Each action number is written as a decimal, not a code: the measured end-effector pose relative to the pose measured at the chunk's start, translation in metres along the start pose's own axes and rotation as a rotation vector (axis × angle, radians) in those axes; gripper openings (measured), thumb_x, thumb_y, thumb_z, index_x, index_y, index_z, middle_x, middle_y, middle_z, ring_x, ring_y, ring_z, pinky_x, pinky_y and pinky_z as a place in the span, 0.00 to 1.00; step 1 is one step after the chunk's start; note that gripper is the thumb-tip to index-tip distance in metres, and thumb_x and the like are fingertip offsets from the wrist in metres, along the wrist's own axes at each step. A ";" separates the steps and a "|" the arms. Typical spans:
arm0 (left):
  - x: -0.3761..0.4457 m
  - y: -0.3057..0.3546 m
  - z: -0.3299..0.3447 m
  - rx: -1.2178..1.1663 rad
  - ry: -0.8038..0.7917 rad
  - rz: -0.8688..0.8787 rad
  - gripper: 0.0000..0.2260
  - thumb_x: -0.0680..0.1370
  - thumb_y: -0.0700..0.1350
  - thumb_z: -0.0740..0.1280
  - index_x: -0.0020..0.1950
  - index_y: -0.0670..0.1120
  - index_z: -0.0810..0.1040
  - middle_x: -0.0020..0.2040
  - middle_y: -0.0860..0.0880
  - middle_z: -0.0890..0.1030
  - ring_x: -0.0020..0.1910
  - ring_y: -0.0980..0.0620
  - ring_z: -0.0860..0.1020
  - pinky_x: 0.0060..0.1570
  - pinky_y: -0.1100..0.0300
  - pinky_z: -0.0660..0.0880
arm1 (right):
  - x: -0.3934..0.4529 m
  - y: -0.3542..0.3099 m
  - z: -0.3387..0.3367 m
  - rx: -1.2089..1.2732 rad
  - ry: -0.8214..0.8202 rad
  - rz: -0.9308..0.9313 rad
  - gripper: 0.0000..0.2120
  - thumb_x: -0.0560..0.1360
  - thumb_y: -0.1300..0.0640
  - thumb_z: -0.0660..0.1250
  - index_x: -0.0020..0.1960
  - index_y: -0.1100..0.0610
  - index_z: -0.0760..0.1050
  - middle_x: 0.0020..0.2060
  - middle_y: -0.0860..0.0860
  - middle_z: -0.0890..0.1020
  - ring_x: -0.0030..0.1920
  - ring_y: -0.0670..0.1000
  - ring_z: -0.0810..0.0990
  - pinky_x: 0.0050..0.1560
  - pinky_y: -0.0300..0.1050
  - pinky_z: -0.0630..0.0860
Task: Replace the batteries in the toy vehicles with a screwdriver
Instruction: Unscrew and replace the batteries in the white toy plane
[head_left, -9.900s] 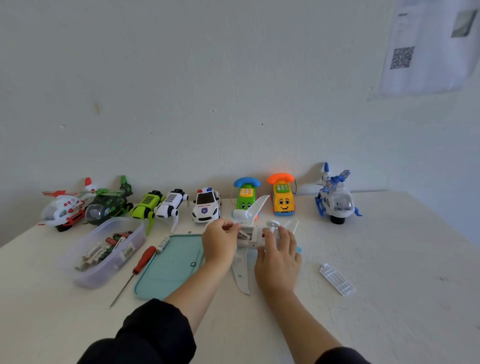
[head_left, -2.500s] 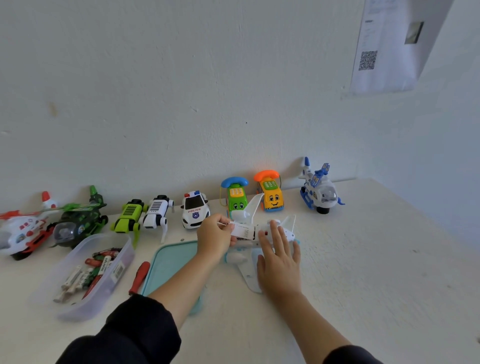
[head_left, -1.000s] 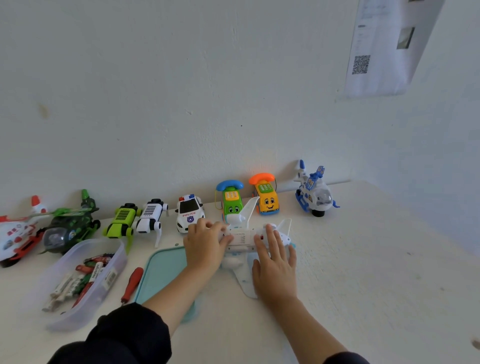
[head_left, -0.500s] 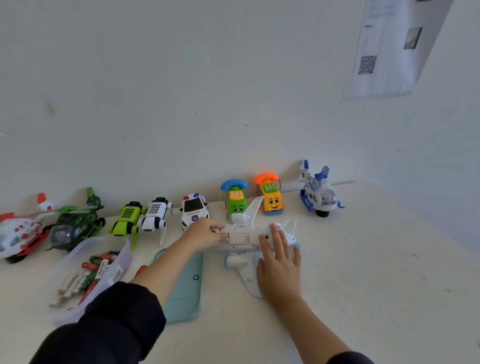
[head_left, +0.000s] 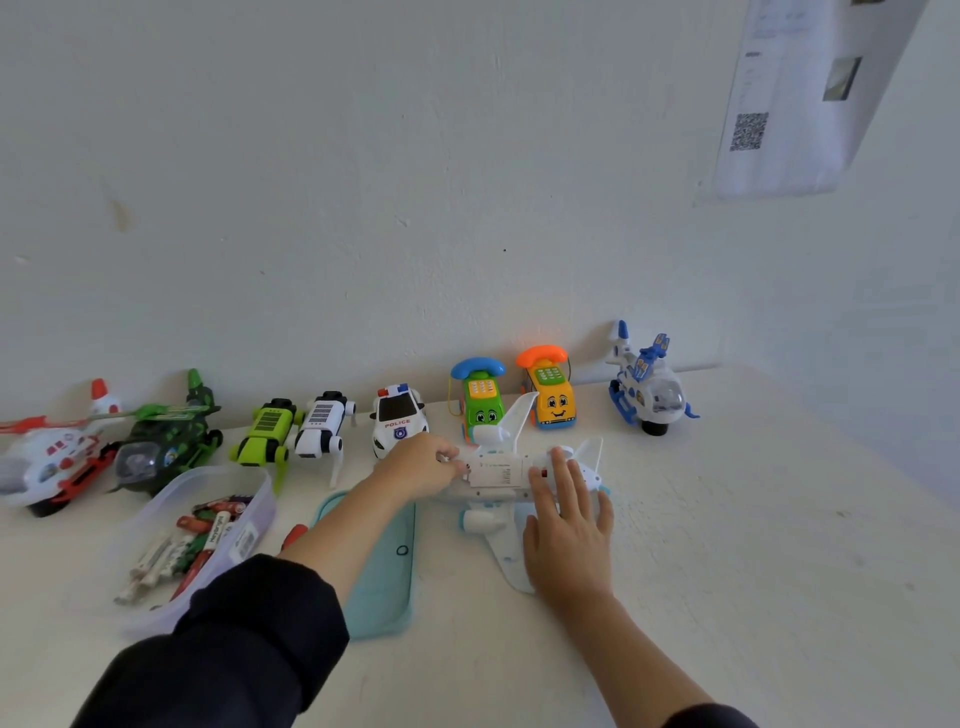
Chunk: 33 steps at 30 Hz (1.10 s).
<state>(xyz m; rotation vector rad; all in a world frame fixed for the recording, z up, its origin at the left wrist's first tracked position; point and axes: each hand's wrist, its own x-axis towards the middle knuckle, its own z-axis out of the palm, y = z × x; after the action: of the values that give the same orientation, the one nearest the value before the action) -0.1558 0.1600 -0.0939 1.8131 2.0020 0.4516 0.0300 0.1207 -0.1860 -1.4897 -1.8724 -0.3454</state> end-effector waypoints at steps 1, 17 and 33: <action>0.001 0.001 -0.001 -0.010 0.004 0.007 0.11 0.77 0.51 0.66 0.56 0.50 0.81 0.54 0.49 0.82 0.56 0.49 0.77 0.58 0.54 0.74 | 0.000 0.000 0.000 0.004 -0.002 0.002 0.33 0.60 0.60 0.78 0.63 0.55 0.72 0.70 0.56 0.64 0.69 0.56 0.62 0.55 0.66 0.72; -0.011 0.021 0.005 0.280 0.240 0.211 0.05 0.77 0.48 0.64 0.47 0.53 0.80 0.46 0.55 0.80 0.50 0.52 0.75 0.49 0.54 0.62 | 0.001 -0.001 0.001 0.011 0.040 -0.006 0.25 0.66 0.58 0.61 0.64 0.54 0.68 0.70 0.55 0.65 0.68 0.56 0.63 0.55 0.65 0.72; -0.001 0.019 0.000 -0.058 0.048 0.029 0.10 0.72 0.43 0.72 0.34 0.53 0.75 0.42 0.56 0.78 0.47 0.54 0.75 0.55 0.54 0.68 | 0.000 -0.001 -0.002 0.008 0.001 -0.006 0.34 0.60 0.61 0.76 0.63 0.55 0.69 0.70 0.56 0.64 0.68 0.56 0.63 0.55 0.65 0.72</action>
<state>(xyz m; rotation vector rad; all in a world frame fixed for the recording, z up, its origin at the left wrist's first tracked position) -0.1394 0.1611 -0.0840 1.8147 1.9752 0.5615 0.0297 0.1193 -0.1842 -1.4792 -1.8755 -0.3407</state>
